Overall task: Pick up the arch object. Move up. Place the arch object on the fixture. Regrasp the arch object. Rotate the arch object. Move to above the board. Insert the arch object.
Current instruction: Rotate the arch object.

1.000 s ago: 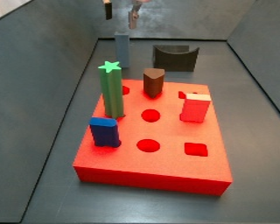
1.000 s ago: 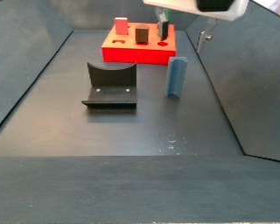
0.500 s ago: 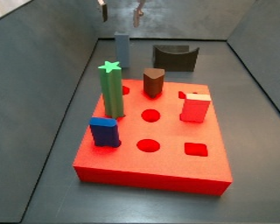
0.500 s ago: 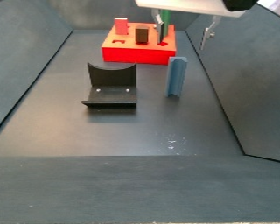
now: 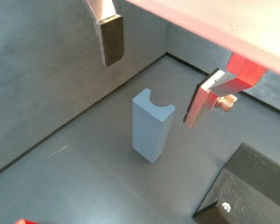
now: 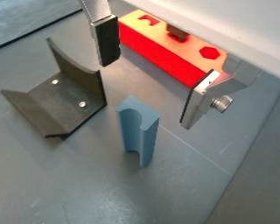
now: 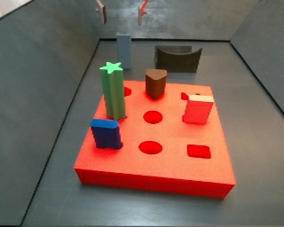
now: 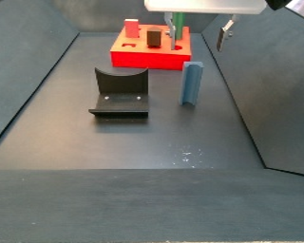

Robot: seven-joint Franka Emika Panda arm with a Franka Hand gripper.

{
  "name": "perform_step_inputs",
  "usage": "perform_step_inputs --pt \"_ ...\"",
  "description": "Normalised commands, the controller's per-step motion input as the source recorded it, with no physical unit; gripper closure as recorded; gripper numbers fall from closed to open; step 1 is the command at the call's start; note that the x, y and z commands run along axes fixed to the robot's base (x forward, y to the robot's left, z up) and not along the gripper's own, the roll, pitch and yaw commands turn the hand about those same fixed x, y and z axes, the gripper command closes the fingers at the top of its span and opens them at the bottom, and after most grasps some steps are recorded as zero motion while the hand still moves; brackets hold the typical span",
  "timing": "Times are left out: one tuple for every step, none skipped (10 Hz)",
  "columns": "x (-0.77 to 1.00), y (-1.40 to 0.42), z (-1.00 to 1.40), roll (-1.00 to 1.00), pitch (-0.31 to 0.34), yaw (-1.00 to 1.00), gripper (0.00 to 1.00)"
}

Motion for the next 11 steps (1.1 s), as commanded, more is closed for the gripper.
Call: perform_step_inputs --pt "0.03 0.00 -0.02 -0.10 0.042 0.22 0.00" --pt "0.00 0.00 -1.00 -0.10 0.042 0.11 0.00" --pt "0.01 0.00 -1.00 -0.10 0.028 0.07 0.00" --pt "0.03 0.00 -1.00 -0.09 -0.005 0.06 0.00" --pt "0.04 0.00 -0.99 -0.09 -0.025 0.04 0.00" --pt "0.04 -0.01 -0.89 -0.09 -0.027 0.03 0.00" --pt "0.04 -0.01 -0.70 -0.10 -0.034 0.03 0.00" --pt "0.04 0.00 -0.50 -0.10 -0.032 0.03 0.00" --pt "0.04 0.00 -0.36 -0.10 -0.031 0.03 0.00" --pt "0.05 0.00 -0.23 -0.11 -0.031 0.03 0.00" --pt "0.00 0.00 0.00 -0.11 -0.027 0.02 1.00"
